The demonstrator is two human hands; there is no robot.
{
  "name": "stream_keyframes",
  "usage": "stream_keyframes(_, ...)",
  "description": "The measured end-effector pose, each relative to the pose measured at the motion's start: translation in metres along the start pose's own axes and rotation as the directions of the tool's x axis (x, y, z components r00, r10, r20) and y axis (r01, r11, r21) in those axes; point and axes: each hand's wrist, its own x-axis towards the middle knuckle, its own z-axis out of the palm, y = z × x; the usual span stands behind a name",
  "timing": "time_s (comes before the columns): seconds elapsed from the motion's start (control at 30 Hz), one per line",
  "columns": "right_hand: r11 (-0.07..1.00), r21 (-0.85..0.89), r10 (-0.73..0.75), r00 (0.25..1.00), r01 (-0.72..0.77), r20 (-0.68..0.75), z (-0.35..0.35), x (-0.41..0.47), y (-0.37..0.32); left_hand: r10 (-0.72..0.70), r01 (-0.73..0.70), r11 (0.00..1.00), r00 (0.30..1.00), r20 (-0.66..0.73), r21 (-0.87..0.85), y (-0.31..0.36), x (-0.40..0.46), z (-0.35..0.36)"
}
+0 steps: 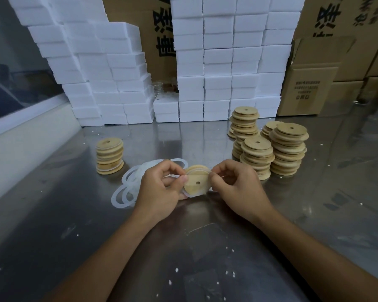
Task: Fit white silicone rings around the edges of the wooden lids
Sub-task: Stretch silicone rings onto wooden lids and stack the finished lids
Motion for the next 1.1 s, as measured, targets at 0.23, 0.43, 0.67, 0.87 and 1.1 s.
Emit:
stream_keyframes(0.23,0.981,-0.090,-0.173,0.985,0.171,-0.020,0.000,-0.004,-0.003,0.152,-0.156,0.980,0.987,0.045,0.125,-0.004,-0.003,0.006)
stream_keyframes(0.43,0.907,-0.192,-0.382,0.924,0.376,0.004,0.001,-0.004,-0.011,0.151,-0.149,0.986,0.988,-0.017,0.075,0.000,-0.004,0.012)
stream_keyframes(0.67,0.960,-0.083,-0.279,0.949,0.269,-0.147,0.003,-0.005,-0.010,0.091,-0.092,0.994,0.996,-0.014,-0.055,0.006,-0.005,0.014)
stream_keyframes(0.87,0.981,0.063,-0.170,0.967,0.185,-0.190,0.003,-0.003,-0.008,0.076,-0.075,0.996,0.997,0.006,-0.049,0.003,-0.005,0.013)
stream_keyframes(1.1,0.961,0.273,0.001,0.988,0.041,-0.152,0.002,0.000,-0.005,0.103,-0.105,0.993,0.994,0.035,0.050,-0.004,-0.002,0.010)
